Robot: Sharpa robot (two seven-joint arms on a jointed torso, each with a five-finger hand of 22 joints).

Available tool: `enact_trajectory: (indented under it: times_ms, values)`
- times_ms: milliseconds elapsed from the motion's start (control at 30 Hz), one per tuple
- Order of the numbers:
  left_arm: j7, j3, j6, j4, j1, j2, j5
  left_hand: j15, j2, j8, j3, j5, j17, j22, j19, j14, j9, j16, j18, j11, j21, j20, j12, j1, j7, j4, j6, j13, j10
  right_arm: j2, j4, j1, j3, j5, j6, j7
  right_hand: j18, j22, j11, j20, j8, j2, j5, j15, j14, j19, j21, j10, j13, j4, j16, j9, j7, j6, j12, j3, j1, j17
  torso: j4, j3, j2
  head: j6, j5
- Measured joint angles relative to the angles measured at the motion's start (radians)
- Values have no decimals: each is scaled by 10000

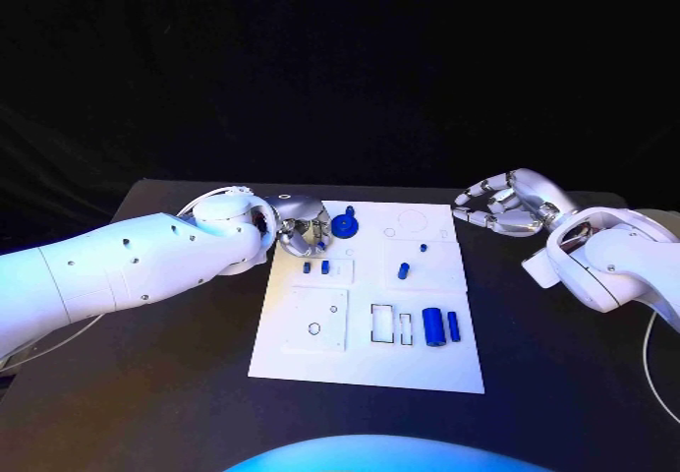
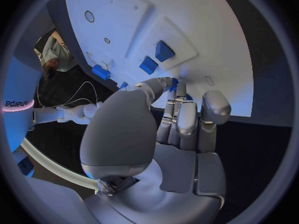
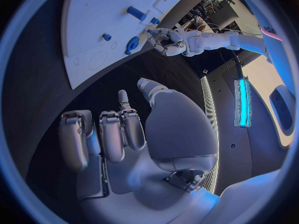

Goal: Assemble the parts on the task board

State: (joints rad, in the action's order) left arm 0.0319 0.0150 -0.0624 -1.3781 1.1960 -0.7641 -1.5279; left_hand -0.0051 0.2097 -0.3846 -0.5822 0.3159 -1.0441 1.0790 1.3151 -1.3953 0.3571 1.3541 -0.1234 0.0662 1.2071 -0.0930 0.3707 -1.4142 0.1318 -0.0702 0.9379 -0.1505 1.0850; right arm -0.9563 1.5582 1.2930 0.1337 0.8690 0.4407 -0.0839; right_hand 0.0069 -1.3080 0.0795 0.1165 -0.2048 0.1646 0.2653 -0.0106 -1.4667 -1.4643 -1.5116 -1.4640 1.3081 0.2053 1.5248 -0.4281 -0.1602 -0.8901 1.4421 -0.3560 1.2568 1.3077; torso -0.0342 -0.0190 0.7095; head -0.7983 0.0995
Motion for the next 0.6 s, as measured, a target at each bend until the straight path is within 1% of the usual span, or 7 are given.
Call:
enact_trajectory:
  times_ms: [133,567,600]
  values:
    - [13,1,7,50,-19,36,-3,0,0,0,0,-48,25,-19,0,0,-2,0,0,37,0,0,0,0,0,0,-1,0,37,-4,6,0,0,0,0,0,0,0,0,0,0,0,0,0,0,0,0,0,0,0,0,1,0,0,0,0,0,0,-1,0,1,0,-1]
    - [16,-7,24,108,-40,74,-6,0,0,30,28,-48,40,-39,0,0,-2,0,0,37,0,0,-40,0,37,28,37,-1,37,-14,12,0,0,0,0,-2,0,2,0,0,0,0,0,0,0,0,-1,0,-2,0,0,2,0,0,0,0,0,-2,2,0,-3,-8,-8]
    - [16,-7,24,108,-41,75,-6,0,0,75,28,-48,61,-54,-23,0,2,0,-1,37,0,-23,-86,0,37,28,37,3,37,-14,12,0,0,0,0,-2,0,2,0,0,0,0,0,0,0,0,-1,0,-2,0,0,3,0,0,0,0,0,-2,3,0,-4,-7,-8]
